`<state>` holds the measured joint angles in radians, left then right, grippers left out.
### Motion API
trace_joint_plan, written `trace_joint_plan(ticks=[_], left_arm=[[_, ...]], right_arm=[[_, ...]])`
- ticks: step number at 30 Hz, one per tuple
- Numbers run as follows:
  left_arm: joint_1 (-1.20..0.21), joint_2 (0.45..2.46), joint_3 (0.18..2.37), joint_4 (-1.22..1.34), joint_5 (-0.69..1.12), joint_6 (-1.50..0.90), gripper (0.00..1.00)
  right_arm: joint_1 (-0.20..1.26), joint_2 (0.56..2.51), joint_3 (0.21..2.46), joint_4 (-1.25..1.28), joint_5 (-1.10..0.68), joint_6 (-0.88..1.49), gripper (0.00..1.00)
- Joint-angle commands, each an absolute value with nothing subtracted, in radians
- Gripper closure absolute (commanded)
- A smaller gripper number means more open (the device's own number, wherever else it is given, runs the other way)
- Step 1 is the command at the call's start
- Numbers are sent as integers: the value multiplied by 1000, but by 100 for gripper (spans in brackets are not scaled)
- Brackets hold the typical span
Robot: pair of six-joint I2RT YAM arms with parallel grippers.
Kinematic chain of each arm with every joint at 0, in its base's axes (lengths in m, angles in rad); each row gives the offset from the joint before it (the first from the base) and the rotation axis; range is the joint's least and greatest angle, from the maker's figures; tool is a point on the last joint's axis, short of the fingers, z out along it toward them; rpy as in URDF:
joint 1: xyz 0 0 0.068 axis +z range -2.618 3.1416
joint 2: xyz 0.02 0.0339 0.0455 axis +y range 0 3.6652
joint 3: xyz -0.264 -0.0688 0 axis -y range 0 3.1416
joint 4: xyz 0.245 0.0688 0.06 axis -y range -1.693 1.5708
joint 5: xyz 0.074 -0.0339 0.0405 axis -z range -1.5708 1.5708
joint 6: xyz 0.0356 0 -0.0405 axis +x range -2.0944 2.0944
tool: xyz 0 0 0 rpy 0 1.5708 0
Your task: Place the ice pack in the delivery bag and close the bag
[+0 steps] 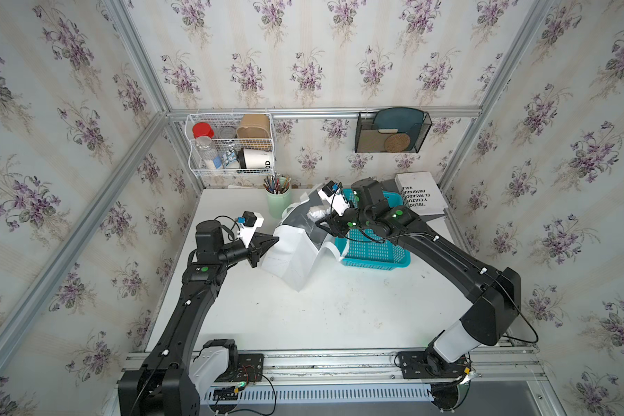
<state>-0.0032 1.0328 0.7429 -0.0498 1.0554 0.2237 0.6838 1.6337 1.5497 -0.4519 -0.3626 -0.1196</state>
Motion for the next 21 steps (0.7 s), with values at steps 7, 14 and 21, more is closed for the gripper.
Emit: trace_joint_plan(ticks=[7,14,21], left_arm=[[-2,1020,741,14,1097,222,100],[-2,1018,733,3,1094,241,100],[-2,1026,727,-58,1066,323,100]], right_arm=[[731,1658,1559,-604,-349,-206,22],[736,1620,1587,-529,-316,-140,24],[651,1247,1145,8,-125,-58,2]])
